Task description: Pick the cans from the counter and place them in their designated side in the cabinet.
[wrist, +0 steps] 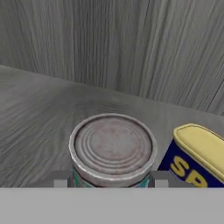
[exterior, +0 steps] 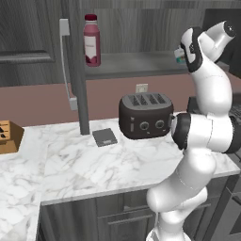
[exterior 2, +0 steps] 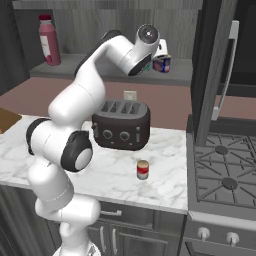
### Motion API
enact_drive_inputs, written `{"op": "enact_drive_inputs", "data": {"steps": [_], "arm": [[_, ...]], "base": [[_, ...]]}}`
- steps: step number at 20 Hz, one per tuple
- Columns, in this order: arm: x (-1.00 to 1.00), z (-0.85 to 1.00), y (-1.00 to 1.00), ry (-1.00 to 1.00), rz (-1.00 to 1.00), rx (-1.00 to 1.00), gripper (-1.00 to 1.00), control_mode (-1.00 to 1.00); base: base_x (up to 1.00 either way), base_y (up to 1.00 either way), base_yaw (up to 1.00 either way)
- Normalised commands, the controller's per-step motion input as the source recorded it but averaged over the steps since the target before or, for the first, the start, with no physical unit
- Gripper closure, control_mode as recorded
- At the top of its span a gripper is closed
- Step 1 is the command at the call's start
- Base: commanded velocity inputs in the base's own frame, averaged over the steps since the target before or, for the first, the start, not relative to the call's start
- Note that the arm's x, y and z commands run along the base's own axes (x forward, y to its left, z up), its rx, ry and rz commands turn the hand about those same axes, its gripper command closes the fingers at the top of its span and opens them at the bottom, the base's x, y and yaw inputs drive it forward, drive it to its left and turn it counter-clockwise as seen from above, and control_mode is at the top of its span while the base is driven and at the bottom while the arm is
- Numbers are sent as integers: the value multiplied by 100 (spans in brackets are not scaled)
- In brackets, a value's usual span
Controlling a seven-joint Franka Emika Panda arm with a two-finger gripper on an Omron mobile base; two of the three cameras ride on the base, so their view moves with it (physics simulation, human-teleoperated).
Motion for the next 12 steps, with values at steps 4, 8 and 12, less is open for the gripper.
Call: {"op": "enact_drive_inputs", "data": {"steps": [4,8,12], "arm": [[-23,-14,-5,-2,0,0,-100,-100],[-32,-1,-15,-10,0,0,-100,-100],[-24,24,-4,-15,3,0,-100,-100]], "base": [[0,0,0],[0,0,0],[0,0,0]]}}
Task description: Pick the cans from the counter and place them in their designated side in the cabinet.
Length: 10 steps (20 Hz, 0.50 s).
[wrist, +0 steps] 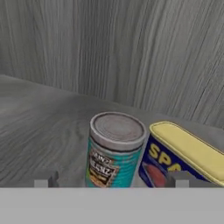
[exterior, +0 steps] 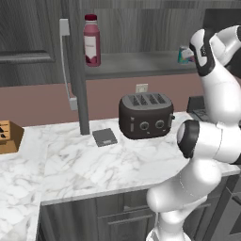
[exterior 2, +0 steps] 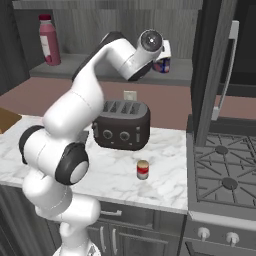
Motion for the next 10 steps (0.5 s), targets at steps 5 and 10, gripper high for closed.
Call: {"op": "enact_drive_inputs", "data": {"steps": [5,10], "arm": [[-19,34,1,-12,5,0,-100,-100],[-47,13,0,-3,4,-1,-100,-100]], "base": [[0,0,0],[0,0,0]]}}
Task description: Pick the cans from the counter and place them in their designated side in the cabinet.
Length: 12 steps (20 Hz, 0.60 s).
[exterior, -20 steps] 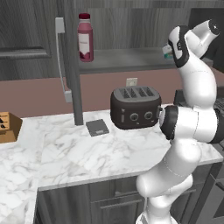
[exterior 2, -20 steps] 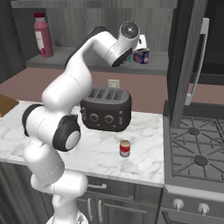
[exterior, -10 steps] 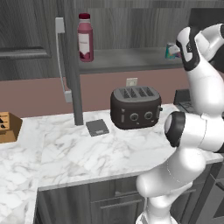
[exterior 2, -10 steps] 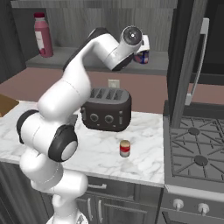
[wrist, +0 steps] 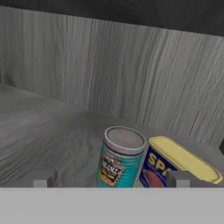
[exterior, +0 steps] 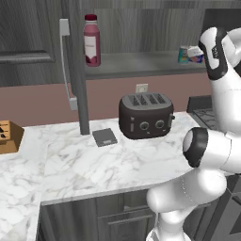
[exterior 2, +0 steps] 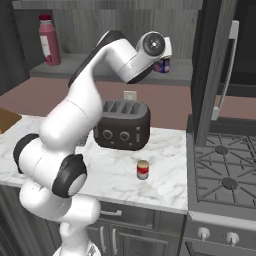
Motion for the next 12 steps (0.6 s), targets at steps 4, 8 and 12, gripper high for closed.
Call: {"op": "enact_drive_inputs", "data": {"steps": [4,8,12], "arm": [[-57,0,5,0,1,-2,-100,-100],[-58,0,12,6,0,-1,-100,-100],[-57,0,26,10,0,-1,-100,-100]], "base": [[0,0,0],[0,0,0],[0,0,0]]}}
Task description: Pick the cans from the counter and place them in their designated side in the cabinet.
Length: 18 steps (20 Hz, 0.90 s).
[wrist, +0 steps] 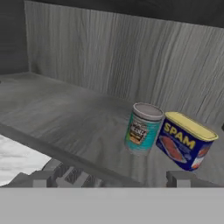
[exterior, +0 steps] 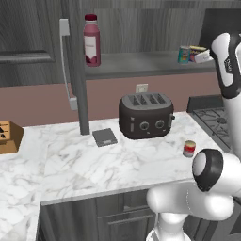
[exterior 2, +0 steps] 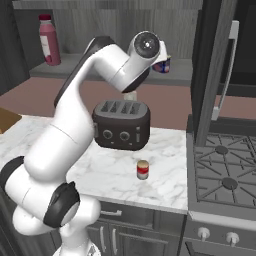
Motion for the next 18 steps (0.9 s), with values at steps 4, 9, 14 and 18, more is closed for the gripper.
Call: {"op": "enact_drive_inputs", "data": {"steps": [4,9,14,18], "arm": [[-57,0,26,11,0,0,-100,-100],[-66,-9,17,4,0,-1,-100,-100],[-72,-19,7,-2,0,-2,-100,-100],[-45,-29,1,-1,4,0,-100,-100]], "base": [[0,0,0],[0,0,0],[0,0,0],[0,0,0]]}}
